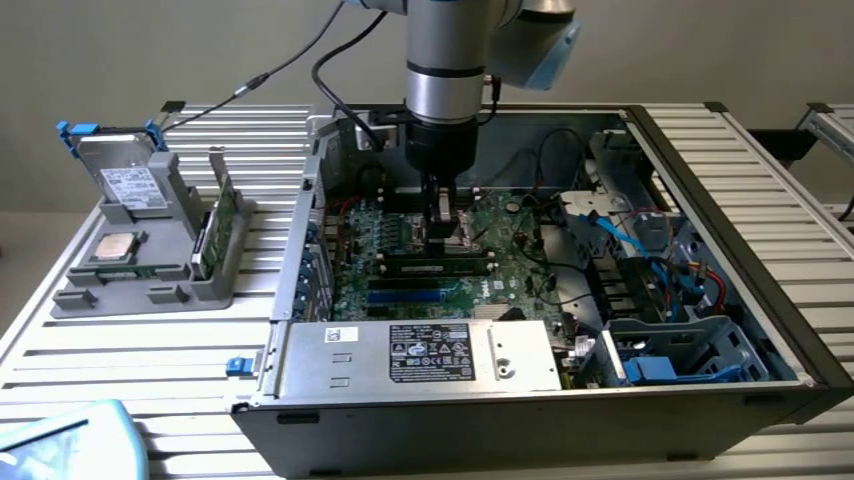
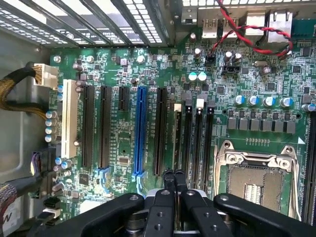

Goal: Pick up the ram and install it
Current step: 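Press down the ram until it locks into place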

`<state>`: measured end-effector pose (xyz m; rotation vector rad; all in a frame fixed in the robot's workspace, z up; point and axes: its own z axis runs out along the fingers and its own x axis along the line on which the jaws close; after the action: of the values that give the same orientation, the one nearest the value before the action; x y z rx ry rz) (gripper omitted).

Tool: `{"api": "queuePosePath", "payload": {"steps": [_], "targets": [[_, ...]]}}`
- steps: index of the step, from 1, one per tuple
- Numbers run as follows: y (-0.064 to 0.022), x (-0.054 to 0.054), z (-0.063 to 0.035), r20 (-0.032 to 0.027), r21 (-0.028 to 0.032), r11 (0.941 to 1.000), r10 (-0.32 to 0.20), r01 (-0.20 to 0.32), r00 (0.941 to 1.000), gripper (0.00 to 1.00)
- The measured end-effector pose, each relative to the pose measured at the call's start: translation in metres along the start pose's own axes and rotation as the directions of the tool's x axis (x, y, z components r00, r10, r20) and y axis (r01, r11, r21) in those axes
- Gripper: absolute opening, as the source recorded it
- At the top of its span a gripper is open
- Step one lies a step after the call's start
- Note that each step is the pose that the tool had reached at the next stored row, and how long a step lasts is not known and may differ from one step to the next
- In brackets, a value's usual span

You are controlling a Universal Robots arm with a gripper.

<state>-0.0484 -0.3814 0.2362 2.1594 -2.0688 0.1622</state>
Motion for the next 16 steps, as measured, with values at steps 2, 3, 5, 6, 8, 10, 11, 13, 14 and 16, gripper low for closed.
{"api": "queuePosePath", "payload": {"steps": [2,3,5,6,8,10,11,13,14,16], "targets": [[-0.0024,0.0037,-0.0018,0.0028,-0.0017,1.0000,0.000,0.000,1.0000,0.10],[-0.0036,0.0054,-0.0025,0.0045,-0.0024,1.0000,-0.001,0.001,1.0000,0.10],[-0.0068,0.0086,-0.0036,0.0077,-0.0039,1.0000,-0.001,0.001,1.0000,0.10],[-0.0089,0.0096,-0.0040,0.0091,-0.0044,1.0000,-0.001,0.001,1.0000,0.10],[-0.0097,0.0097,-0.0041,0.0094,-0.0047,1.0000,-0.001,0.001,1.0000,0.10],[-0.0097,0.0098,-0.0041,0.0095,-0.0048,1.0000,-0.001,0.001,1.0000,0.10],[-0.0097,0.0098,-0.0040,0.0096,-0.0047,1.0000,-0.001,0.001,1.0000,0.10],[-0.0097,0.0098,-0.0041,0.0095,-0.0048,1.0000,-0.001,0.001,1.0000,0.10],[-0.0097,0.0098,-0.0041,0.0095,-0.0048,1.0000,-0.001,0.001,1.0000,0.10],[-0.0097,0.0098,-0.0041,0.0095,-0.0047,1.0000,-0.001,0.001,1.0000,0.10]]}}
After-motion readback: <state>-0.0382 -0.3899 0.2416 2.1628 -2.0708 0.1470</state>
